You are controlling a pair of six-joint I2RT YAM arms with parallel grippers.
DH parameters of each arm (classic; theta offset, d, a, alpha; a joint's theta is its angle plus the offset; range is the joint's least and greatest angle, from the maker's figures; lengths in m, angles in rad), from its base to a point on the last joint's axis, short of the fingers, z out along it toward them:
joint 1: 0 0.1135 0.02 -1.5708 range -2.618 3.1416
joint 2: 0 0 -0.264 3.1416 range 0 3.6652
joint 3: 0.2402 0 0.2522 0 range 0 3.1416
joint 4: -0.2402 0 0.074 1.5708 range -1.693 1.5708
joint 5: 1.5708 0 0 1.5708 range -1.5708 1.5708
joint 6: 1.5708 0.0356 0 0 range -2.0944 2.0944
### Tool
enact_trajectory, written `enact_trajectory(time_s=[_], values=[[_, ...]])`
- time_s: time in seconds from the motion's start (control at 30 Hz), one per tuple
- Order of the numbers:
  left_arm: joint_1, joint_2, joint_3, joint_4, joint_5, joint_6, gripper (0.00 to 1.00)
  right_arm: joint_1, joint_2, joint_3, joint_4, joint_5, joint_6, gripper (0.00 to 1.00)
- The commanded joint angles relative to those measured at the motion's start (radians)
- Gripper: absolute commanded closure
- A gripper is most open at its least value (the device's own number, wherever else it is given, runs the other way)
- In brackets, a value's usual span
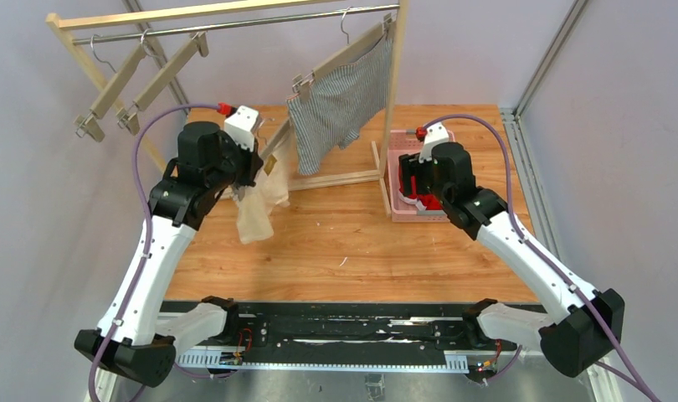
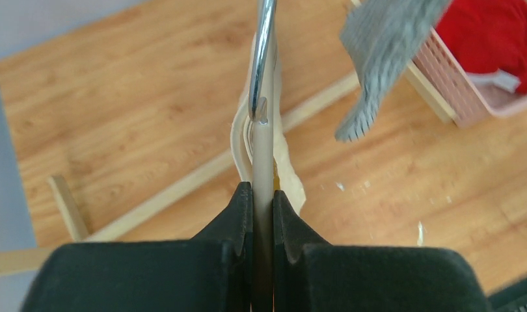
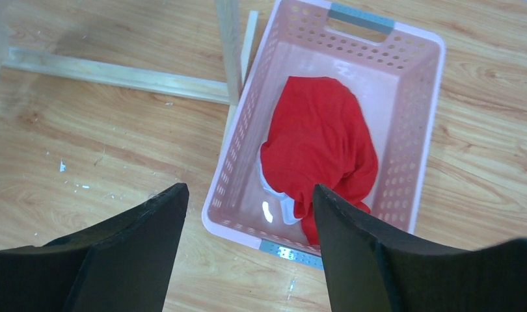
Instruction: Remove the underwear clipped to the hanger
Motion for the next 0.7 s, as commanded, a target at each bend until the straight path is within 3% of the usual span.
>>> enact_trajectory(time_s=[0.0, 0.23, 0.43, 0.67], values=[[-0.006, -0.089, -0.052, -0.089, 0.168, 0.026, 1.0, 0.016, 0.052, 0.032, -0.008, -0.112, -0.004, 0.27], [-0.006, -0.245, -0.178, -0.182, 0.436, 0.044, 1.0, 0.002, 0.033, 0.03, 0.031, -0.319, 0.0, 0.22], [-0.011, -0.267, -0.179, -0.204, 0.702, 0.071, 1.0, -0.044, -0.027, 0.061, 0.103, -0.577, 0.028, 0.22], [-0.039, -0.255, -0.217, -0.205, 0.76, 0.12, 1.0, -0.048, -0.124, 0.092, 0.144, -0.7, 0.073, 0.21]])
